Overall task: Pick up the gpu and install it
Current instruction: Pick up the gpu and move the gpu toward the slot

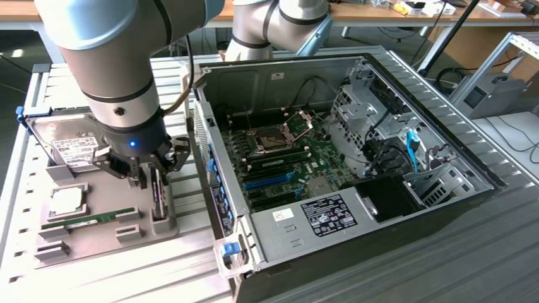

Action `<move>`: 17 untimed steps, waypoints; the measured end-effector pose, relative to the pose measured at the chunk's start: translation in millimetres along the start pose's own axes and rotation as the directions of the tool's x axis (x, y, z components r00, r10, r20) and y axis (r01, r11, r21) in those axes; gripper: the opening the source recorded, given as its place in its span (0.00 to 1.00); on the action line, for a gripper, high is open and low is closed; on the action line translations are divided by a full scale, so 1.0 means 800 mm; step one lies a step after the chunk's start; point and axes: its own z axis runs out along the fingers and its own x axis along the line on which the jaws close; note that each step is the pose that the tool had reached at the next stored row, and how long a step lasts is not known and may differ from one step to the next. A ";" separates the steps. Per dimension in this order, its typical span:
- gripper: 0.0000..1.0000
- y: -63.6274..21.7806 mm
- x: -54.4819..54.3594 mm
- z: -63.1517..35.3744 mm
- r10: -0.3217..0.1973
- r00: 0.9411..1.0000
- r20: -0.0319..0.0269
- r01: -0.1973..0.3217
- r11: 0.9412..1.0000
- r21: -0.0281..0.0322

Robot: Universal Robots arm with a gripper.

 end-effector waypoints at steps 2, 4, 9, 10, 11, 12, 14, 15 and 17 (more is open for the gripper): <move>0.41 0.000 -0.001 0.000 0.000 1.000 0.000 0.000 1.000 0.000; 0.41 0.000 -0.002 0.000 0.000 1.000 0.000 0.000 1.000 0.000; 0.41 0.000 -0.003 0.000 0.000 1.000 0.000 0.000 1.000 0.000; 0.41 0.000 -0.003 0.000 0.000 1.000 0.000 0.000 1.000 0.000; 0.41 0.000 -0.004 0.000 0.002 1.000 0.000 -0.002 1.000 0.000; 0.41 0.000 -0.004 0.000 0.005 1.000 0.000 -0.005 1.000 0.000; 0.41 0.000 -0.004 0.000 0.008 1.000 0.000 -0.008 1.000 0.000; 0.41 0.000 -0.004 0.000 0.008 1.000 0.000 -0.008 1.000 0.000; 0.41 0.000 -0.004 0.000 0.008 1.000 0.000 -0.008 1.000 0.000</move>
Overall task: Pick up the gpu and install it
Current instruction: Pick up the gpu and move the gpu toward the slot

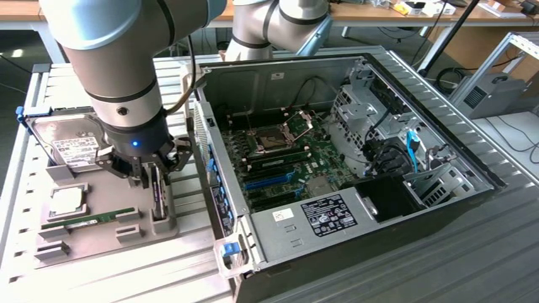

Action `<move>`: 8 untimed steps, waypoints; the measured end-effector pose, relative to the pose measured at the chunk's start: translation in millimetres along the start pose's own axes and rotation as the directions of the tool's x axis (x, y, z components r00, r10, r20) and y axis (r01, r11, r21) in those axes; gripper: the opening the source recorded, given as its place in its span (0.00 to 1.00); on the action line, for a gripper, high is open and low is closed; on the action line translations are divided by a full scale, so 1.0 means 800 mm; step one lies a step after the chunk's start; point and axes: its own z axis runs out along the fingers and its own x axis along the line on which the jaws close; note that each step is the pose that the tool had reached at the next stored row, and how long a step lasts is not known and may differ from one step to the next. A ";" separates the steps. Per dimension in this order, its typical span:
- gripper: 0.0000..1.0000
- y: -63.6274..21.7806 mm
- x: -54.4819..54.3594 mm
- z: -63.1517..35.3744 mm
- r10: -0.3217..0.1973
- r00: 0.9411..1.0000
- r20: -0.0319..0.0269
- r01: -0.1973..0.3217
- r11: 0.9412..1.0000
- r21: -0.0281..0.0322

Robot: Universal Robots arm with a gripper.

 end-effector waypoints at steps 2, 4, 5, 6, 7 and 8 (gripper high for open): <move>0.41 -0.001 0.001 0.000 0.000 1.000 0.000 0.000 1.000 0.000; 0.41 -0.002 0.001 0.000 0.000 1.000 0.000 0.000 1.000 0.000; 0.41 -0.002 0.001 0.000 0.000 1.000 0.000 0.000 1.000 0.000; 0.41 -0.002 0.001 0.000 0.001 1.000 0.000 -0.001 1.000 0.000; 0.41 -0.002 0.000 0.000 0.001 1.000 0.000 -0.001 1.000 0.000; 0.41 -0.002 0.000 0.000 0.002 1.000 0.000 -0.002 1.000 0.000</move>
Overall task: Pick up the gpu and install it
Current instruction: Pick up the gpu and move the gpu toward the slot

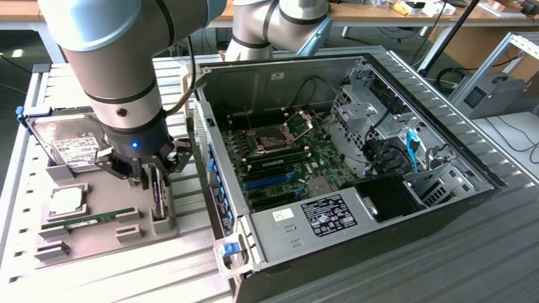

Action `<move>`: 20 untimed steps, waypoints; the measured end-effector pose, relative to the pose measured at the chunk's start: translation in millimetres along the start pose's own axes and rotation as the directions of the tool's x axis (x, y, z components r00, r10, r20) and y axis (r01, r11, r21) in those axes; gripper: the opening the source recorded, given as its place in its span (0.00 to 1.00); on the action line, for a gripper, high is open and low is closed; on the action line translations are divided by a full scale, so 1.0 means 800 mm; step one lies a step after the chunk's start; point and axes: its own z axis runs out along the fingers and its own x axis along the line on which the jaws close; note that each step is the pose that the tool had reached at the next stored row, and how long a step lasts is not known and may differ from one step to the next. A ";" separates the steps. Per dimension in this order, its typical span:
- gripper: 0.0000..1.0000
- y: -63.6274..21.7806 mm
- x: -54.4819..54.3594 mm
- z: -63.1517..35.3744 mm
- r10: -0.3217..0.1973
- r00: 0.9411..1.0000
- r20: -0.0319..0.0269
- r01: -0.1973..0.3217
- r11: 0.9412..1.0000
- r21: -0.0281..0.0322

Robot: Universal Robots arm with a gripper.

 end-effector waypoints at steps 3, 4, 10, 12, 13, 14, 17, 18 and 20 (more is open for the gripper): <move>0.41 0.000 -0.001 0.000 0.003 1.000 0.000 -0.003 1.000 0.000; 0.41 0.000 -0.001 0.001 0.004 1.000 0.000 -0.004 1.000 0.000; 0.41 0.000 -0.001 0.001 0.007 1.000 0.000 -0.007 1.000 0.000; 0.41 0.000 0.000 0.001 0.007 1.000 0.000 -0.007 1.000 0.000; 0.27 0.000 0.000 0.001 0.007 1.000 0.000 -0.007 1.000 0.000; 0.27 0.000 0.000 0.001 0.007 1.000 0.000 -0.007 1.000 0.000; 0.27 0.000 0.000 -0.001 -0.055 0.998 -0.003 0.055 0.998 -0.002; 0.27 0.000 -0.001 -0.008 -0.055 0.998 -0.003 0.055 0.998 -0.002; 0.27 0.001 -0.001 -0.013 -0.055 0.998 -0.003 0.055 0.998 -0.002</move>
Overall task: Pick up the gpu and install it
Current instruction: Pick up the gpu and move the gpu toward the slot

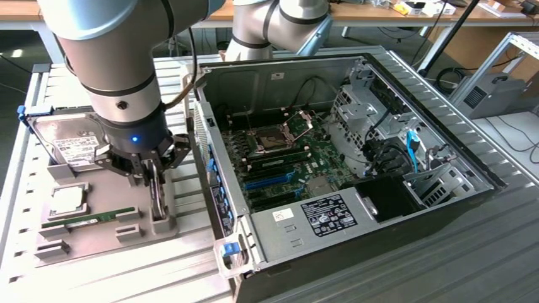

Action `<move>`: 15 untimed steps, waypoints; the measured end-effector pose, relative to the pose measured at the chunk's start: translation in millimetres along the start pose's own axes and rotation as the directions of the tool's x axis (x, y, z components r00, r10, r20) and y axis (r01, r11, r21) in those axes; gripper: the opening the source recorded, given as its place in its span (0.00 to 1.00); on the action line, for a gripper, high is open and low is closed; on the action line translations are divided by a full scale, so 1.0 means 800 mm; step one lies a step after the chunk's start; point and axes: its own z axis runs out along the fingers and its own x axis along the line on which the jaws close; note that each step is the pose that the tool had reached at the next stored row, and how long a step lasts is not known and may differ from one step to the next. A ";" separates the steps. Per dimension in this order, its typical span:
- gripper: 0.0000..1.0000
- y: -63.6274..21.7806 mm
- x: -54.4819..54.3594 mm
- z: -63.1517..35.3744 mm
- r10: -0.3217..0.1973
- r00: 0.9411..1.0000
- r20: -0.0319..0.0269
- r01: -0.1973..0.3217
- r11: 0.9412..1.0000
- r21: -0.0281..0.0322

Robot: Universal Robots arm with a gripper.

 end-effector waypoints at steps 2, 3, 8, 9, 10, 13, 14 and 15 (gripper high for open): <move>0.27 0.000 0.000 -0.005 0.000 1.000 0.000 0.000 1.000 0.000; 0.27 0.000 0.000 -0.008 0.000 1.000 0.000 0.000 1.000 0.000; 0.27 0.002 -0.001 -0.029 0.000 1.000 0.000 0.000 1.000 0.000; 0.27 0.002 -0.001 -0.034 0.000 1.000 0.000 0.000 1.000 0.000; 0.27 0.002 -0.001 -0.042 0.000 1.000 0.000 0.000 1.000 0.000; 0.27 0.003 -0.002 -0.059 0.000 1.000 0.000 0.000 1.000 0.000; 0.27 0.003 -0.002 -0.066 0.000 1.000 0.000 0.000 1.000 0.000; 0.27 0.004 -0.002 -0.072 0.000 1.000 0.000 0.000 1.000 0.000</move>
